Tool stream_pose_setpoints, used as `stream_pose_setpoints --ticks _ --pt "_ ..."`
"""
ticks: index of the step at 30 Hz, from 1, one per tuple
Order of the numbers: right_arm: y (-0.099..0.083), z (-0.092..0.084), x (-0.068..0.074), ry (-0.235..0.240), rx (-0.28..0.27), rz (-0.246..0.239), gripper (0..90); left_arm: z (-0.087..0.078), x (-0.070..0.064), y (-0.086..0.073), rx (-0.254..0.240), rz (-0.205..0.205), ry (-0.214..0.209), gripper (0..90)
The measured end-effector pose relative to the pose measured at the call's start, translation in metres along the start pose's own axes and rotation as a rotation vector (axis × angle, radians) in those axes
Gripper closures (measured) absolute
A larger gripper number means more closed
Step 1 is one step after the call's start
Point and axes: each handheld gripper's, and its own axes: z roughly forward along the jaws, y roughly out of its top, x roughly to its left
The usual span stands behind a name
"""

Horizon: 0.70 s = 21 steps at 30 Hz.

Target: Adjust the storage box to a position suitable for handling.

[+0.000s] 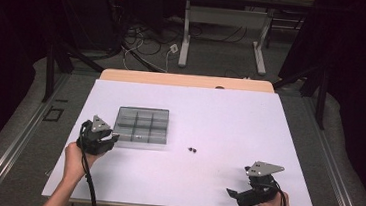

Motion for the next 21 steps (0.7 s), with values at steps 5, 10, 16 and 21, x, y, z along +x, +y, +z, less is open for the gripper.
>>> stream_pose_setpoints --ticks 5,10,16,21 --pt "-0.001 0.001 0.000 0.004 -0.009 0.006 0.0 0.004 0.013 0.002 -0.034 -0.037 0.027 78.7" --pt "-0.001 0.001 0.000 0.005 -0.012 0.007 0.0 0.012 0.024 0.005 -0.037 -0.063 0.042 87.9" --pt "0.000 0.001 0.000 -0.003 -0.009 0.010 0.0 0.024 0.032 0.005 -0.010 -0.075 0.050 89.7" --pt "0.000 0.001 0.000 -0.001 -0.009 0.003 0.0 0.032 0.035 0.004 0.012 -0.079 0.051 89.7"
